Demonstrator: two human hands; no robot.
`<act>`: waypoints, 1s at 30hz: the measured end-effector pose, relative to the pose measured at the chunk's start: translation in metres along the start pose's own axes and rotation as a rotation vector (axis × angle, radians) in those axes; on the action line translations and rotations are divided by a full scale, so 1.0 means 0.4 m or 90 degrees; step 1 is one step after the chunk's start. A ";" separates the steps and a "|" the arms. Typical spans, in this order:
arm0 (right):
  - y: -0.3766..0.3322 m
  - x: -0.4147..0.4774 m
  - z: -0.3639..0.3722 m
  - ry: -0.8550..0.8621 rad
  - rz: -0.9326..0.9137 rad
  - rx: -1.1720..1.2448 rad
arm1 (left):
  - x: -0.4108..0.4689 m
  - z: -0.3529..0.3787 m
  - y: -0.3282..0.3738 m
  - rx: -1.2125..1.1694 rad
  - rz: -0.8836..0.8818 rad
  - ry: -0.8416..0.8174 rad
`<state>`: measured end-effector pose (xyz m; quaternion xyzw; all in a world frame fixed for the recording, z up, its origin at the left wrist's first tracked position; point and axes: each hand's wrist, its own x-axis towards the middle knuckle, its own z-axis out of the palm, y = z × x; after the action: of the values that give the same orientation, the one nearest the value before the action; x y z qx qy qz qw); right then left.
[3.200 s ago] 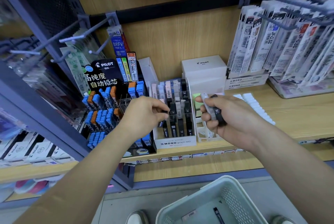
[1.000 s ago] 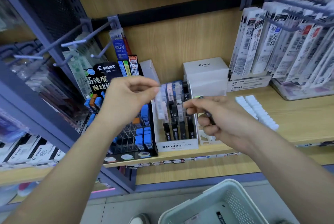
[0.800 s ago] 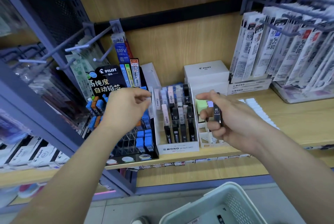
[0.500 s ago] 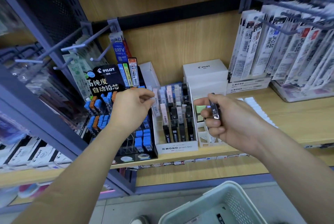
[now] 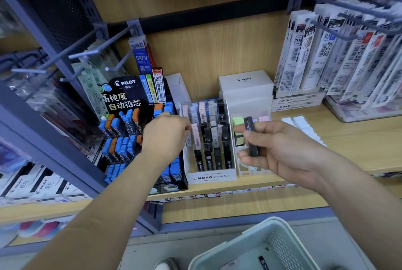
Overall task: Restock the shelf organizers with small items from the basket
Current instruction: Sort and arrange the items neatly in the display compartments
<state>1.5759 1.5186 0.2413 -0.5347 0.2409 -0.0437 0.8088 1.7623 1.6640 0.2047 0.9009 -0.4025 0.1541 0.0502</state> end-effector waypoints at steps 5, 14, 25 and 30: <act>0.001 0.001 0.005 0.034 -0.047 -0.078 | 0.001 0.030 0.004 0.096 0.012 0.000; 0.004 0.011 -0.011 0.111 -0.127 -0.123 | -0.002 -0.018 0.026 -0.067 0.003 0.012; 0.005 0.010 0.023 0.062 -0.126 -0.037 | -0.063 -0.163 0.143 -0.806 -0.071 -0.225; 0.007 0.009 0.029 0.055 -0.120 -0.036 | -0.060 -0.173 0.128 -0.821 -0.058 -0.246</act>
<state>1.5836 1.5283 0.2412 -0.5753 0.2253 -0.1360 0.7745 1.6930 1.6617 0.2609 0.7179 -0.3775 -0.2831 0.5119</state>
